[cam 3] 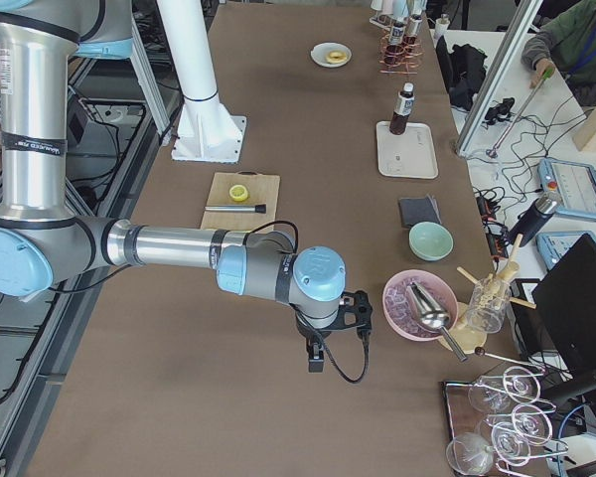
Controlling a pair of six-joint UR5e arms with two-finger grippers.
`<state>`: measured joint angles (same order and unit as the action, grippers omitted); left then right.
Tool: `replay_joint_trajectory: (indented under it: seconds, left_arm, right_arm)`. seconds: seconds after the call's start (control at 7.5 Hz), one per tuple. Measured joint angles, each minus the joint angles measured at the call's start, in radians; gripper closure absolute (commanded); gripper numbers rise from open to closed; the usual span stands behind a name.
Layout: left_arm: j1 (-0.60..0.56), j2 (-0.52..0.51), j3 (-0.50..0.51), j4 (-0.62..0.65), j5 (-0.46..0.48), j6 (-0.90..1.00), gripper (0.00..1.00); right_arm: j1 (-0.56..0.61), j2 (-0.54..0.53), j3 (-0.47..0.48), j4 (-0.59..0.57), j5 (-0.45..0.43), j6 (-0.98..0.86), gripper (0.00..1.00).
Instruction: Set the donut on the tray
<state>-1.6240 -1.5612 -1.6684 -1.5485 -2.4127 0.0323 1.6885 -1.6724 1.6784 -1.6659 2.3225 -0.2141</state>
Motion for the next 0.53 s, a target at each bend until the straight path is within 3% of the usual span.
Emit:
replay_joint_trajectory:
  seconds: [0.27, 0.53]
  left_arm:
    - [0.000, 0.001, 0.028, -0.074, -0.016, 0.001, 0.01]
    - [0.000, 0.002, 0.033, -0.121, -0.101, 0.000, 0.03]
  right_arm:
    - [0.006, 0.002, 0.000, 0.001, 0.005, 0.000, 0.00]
    - [0.008, 0.002, 0.002, 0.002, 0.006, -0.001, 0.00]
